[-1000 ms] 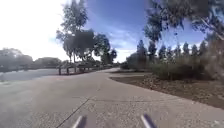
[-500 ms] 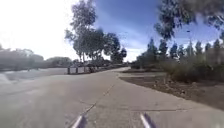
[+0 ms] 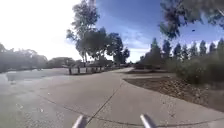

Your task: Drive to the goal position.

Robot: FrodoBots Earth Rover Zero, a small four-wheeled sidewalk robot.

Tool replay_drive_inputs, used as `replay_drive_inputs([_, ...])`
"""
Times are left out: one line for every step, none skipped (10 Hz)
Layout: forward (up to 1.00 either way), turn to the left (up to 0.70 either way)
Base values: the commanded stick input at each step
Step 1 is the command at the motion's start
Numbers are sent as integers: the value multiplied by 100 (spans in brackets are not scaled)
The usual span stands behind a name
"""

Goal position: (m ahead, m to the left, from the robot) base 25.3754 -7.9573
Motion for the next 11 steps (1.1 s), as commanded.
replay_drive_inputs([70,35])
replay_drive_inputs([70,35])
replay_drive_inputs([70,28])
replay_drive_inputs([70,14])
replay_drive_inputs([70,0])
replay_drive_inputs([70,0])
replay_drive_inputs([70,0])
replay_drive_inputs([70,0])
replay_drive_inputs([70,0])
replay_drive_inputs([70,32])
replay_drive_inputs([70,24])
